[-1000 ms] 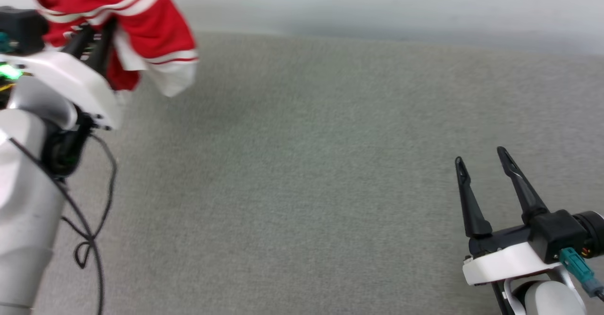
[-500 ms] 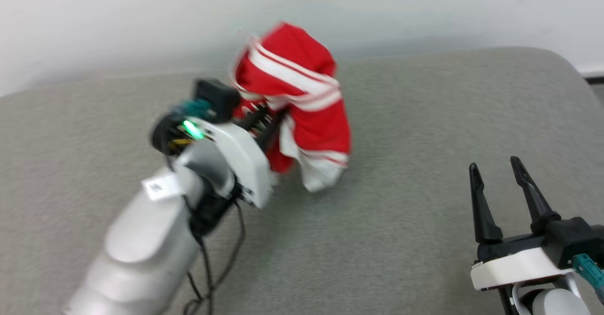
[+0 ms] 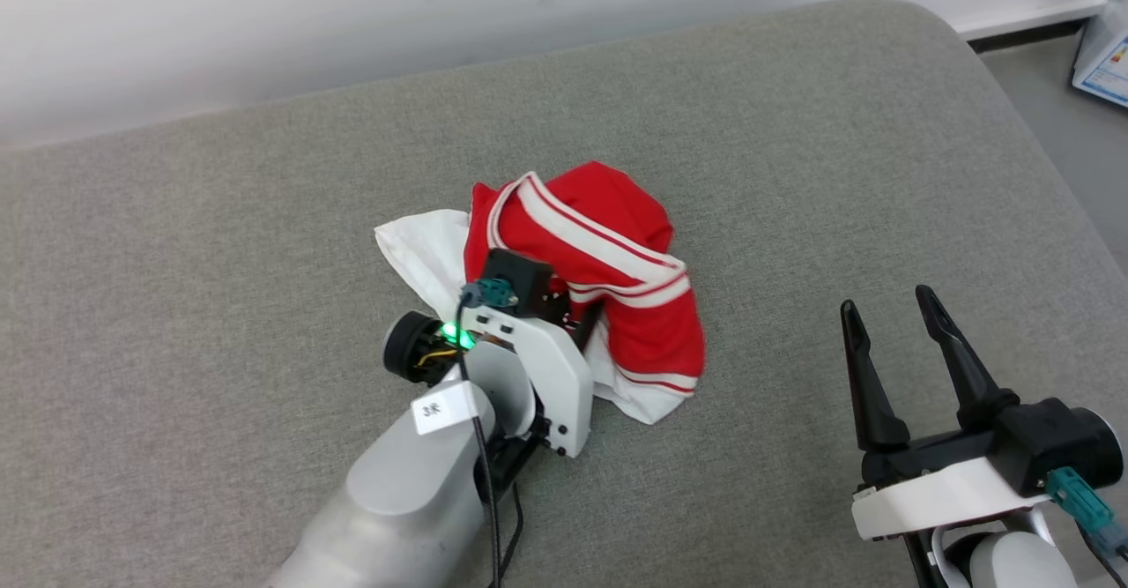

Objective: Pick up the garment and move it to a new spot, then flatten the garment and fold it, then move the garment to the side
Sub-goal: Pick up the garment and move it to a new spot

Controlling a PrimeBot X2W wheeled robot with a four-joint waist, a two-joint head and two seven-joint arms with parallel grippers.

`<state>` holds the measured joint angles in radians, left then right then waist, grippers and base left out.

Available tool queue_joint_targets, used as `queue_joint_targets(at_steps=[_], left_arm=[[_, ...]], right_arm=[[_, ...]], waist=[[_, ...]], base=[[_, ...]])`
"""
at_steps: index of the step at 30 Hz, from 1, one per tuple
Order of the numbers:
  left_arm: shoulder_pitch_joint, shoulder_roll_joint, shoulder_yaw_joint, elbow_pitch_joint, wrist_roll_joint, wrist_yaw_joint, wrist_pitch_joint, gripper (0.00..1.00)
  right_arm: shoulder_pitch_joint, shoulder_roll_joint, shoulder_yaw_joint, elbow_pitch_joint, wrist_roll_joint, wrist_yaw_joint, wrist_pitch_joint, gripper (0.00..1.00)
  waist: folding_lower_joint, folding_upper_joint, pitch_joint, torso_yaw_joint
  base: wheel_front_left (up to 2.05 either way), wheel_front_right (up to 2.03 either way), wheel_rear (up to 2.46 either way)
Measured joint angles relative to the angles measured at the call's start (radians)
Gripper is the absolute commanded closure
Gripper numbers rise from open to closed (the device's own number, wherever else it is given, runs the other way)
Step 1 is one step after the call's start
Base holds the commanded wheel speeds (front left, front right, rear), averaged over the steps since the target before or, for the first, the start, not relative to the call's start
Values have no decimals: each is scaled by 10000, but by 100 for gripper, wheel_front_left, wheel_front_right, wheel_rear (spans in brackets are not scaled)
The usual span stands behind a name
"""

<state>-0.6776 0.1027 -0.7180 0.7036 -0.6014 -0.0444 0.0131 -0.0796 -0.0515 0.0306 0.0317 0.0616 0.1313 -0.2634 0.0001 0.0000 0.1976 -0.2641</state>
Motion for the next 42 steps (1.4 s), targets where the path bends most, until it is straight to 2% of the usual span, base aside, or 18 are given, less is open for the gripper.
queue_joint_targets(at_steps=[1, 6, 10, 15, 18, 23, 26, 30, 33, 36, 42], left_arm=[[-53, -132, -75, 203, 2, -33, -92, 0], [-318, -407, -362, 911, -84, -360, -865, 0], [-431, -476, -399, 892, -343, -527, -1509, 0], [-430, -414, -437, 531, -447, -614, -2215, 0], [-276, 4, -401, 127, -194, -477, -2489, 0], [593, 1110, 42, -1198, 359, -46, -2727, 0], [1685, 1678, 871, -2786, 878, 357, -2736, 0], [3557, 2063, 2044, -4464, 1534, 696, -2748, 0], [4656, 2025, 2784, -5425, 2207, 888, -2761, 0], [5580, 1749, 3244, -6182, 2932, 895, -2763, 0], [6773, 894, 4251, -6675, 3639, 750, -2761, 0]], right_arm=[[-12, -2, 12, 21, 8, 0, 0, 0], [-104, 0, 146, 104, 6, -2, 0, 0], [-160, 2, 98, 284, -98, 0, 0, 0], [-8, 12, -132, 410, -268, 0, 0, 0], [180, 6, -360, 458, -316, 0, 0, 0], [413, 8, -487, 460, -378, 0, 0, 0], [616, 6, -570, 441, -378, 0, 0, 0], [810, 6, -642, 397, -351, 0, 0, 0], [922, 6, -637, 376, -351, 0, 0, 0], [1019, 8, -625, 357, -349, 0, 0, 0], [1132, 6, -564, 389, -309, 0, 0, 0]], waist=[[0, 0, 65, -17], [1, 0, 113, 325], [1, 0, -49, 765], [0, 0, -506, 1635], [0, 0, -831, 2061], [0, 0, -1368, 2664], [-1, 0, -1643, 2928], [-1, 0, -1891, 3135], [-2, 0, -1974, 3161], [-2, 0, -2022, 3117], [-1, 0, -2089, 2986]], base=[[0, 0, 0], [0, 0, 0], [0, 0, 0], [0, 0, 0], [0, 0, 0], [0, 0, 0], [0, 0, 0], [0, 0, 0], [0, 0, 0], [0, 0, 0], [0, 0, 0]])
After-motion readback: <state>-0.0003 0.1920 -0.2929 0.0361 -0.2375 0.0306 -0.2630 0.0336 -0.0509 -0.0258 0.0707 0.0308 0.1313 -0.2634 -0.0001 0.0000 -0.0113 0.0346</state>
